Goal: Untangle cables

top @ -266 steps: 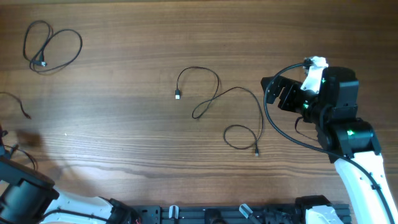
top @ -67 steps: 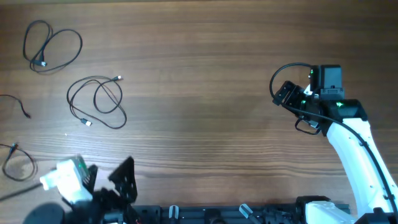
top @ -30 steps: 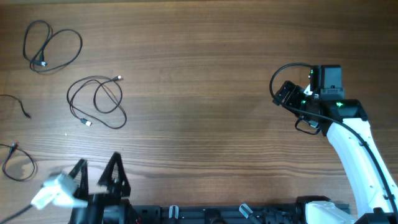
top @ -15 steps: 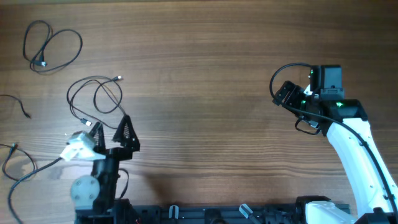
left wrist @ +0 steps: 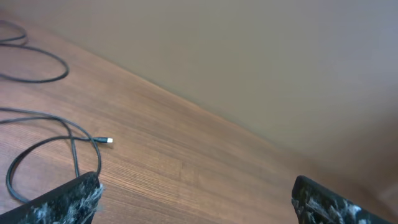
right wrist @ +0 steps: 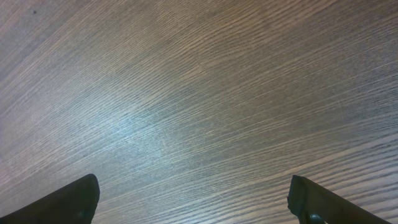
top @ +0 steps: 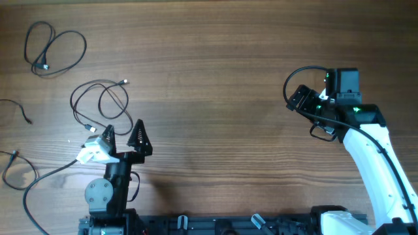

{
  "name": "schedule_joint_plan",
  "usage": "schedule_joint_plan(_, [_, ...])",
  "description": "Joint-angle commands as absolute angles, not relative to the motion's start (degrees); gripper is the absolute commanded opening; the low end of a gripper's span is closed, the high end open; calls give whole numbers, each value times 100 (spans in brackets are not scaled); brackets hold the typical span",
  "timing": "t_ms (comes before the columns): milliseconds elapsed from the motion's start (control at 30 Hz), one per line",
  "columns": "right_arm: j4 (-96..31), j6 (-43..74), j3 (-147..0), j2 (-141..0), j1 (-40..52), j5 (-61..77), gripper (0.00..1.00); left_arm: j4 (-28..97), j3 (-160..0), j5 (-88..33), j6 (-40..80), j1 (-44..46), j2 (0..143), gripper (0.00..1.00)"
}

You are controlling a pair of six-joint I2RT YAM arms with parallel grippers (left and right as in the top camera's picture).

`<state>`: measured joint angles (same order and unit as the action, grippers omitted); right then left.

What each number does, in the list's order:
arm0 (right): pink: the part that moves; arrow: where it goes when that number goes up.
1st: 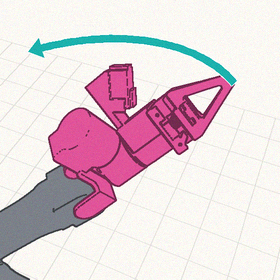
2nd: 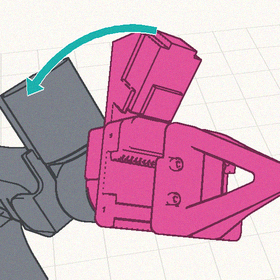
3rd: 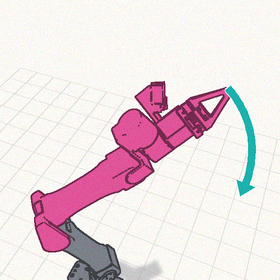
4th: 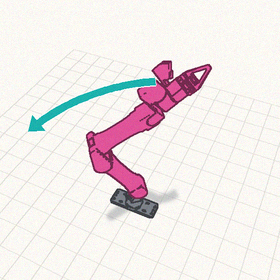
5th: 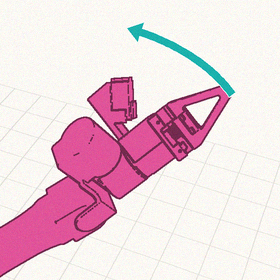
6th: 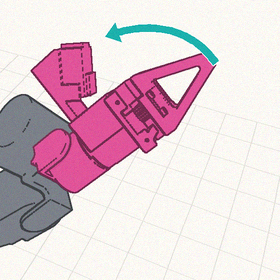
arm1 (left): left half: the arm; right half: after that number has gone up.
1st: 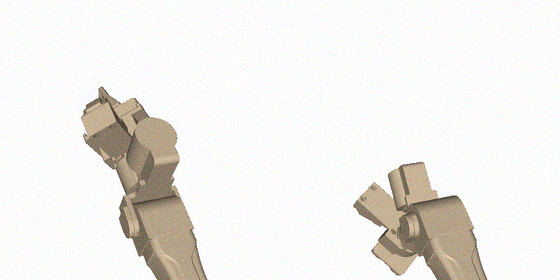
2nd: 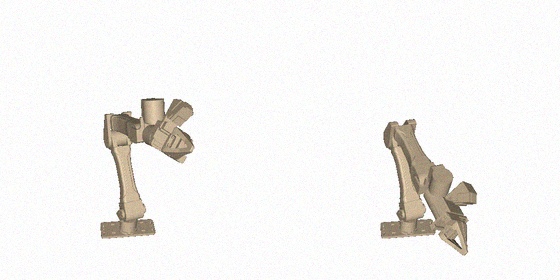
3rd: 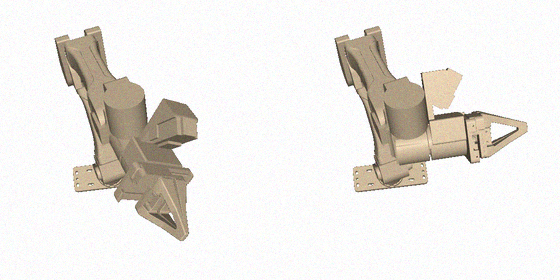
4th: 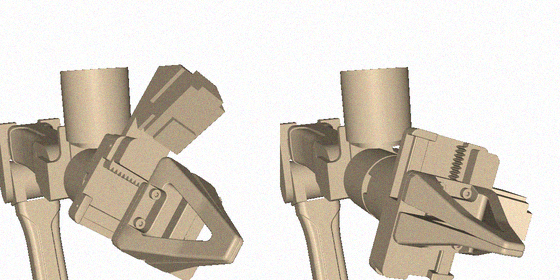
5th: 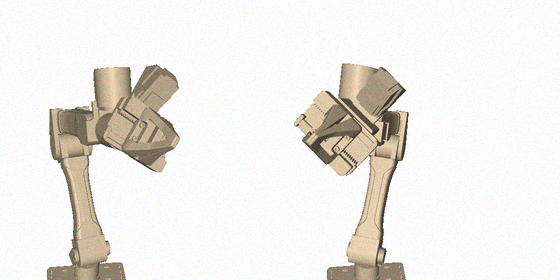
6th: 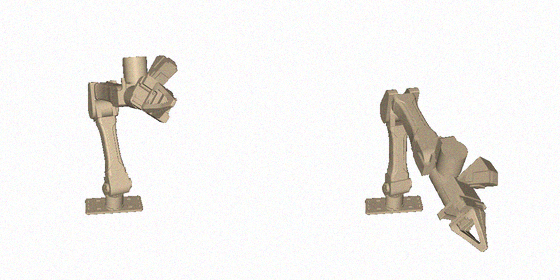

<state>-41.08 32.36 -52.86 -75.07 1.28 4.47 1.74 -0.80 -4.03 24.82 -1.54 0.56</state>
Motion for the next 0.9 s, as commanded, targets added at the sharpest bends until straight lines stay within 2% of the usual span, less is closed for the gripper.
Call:
schedule_joint_plan(0, [-4104, 3319, -5286, -7566, 110, 491, 100, 237, -36, -1278, 1216, -143, 34, 100])
schedule_joint_plan(233, [-4104, 3321, -5286, -7566, 110, 491, 100, 296, -36, -1579, -8, -143, 148, 100])
schedule_joint_plan(867, [-4099, 3321, -5286, -7566, 110, 491, 100, 318, -36, -1282, 40, -143, 316, 100])
